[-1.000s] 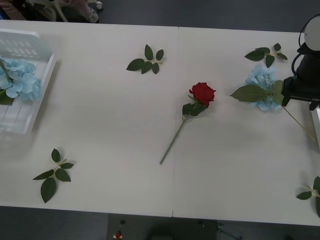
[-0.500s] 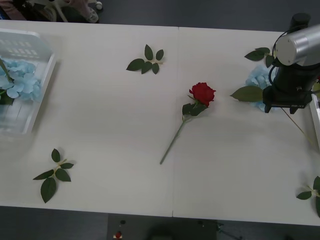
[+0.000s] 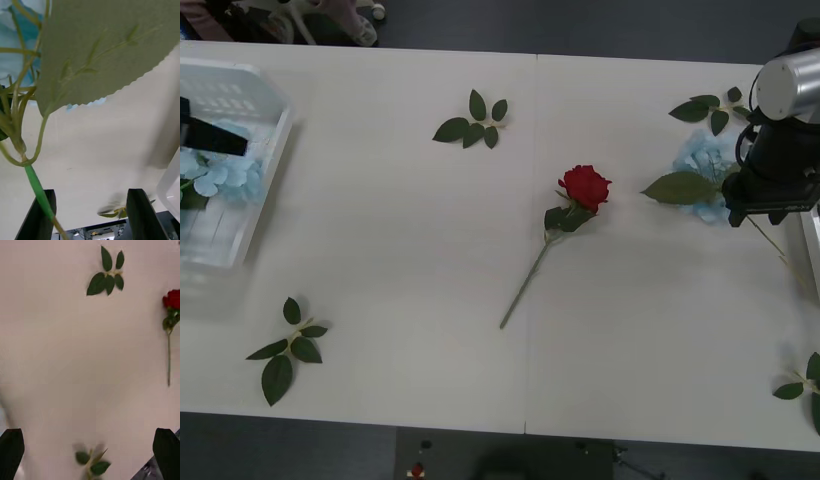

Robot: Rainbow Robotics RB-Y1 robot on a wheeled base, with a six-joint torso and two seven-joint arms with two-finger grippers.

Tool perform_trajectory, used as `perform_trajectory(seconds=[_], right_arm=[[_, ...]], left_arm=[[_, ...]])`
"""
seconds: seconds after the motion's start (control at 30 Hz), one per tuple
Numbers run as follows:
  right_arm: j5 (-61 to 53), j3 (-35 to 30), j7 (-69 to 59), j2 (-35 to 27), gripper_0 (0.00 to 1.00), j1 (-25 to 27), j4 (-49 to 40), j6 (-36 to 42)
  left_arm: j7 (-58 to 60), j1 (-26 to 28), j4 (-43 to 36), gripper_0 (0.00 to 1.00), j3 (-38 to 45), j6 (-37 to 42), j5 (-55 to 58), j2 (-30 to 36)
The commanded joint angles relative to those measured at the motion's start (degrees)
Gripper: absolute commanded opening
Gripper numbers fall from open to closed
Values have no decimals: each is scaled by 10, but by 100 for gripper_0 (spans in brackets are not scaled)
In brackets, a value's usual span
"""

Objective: Put the red flowers into the right box and the blue flowers into the left box

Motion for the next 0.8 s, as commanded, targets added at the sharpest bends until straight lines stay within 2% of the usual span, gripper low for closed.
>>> perform_trajectory(seconds=[0.03,0.07,0.13,0.17,0.33,0.5,0.63,0.73,0.8], right_arm=[[10,0,34,3,36,-24,18,-13],[11,0,34,5,29,-24,20,-14],[13,0,35,11,4,-24,28,-21],[13,0,36,13,0,-24,29,-23],[21,0,38,24,0,-24,44,-36],[20,0,45,25,0,-24,50,-48],[-20,-32,73,4,0,-24,49,-58],[-64,-84,173,-28,0,-24,50,-55],[-111,-120,290,-56,0,-23,50,-51]], left_arm=[[10,-17,-11,100,-27,-69,-67,-112],[11,-18,-14,100,-27,-78,-83,-125],[22,-18,-26,100,-28,-105,-137,-175],[32,-18,-29,100,-28,-108,-149,-186],[110,-35,-58,100,-36,-111,-259,-274],[195,-80,-58,100,-66,-112,-375,-355],[242,-103,-47,100,-73,-112,-467,-421],[264,-124,-26,100,-84,-113,-514,-461],[268,-141,-6,100,-103,-125,-541,-484]])
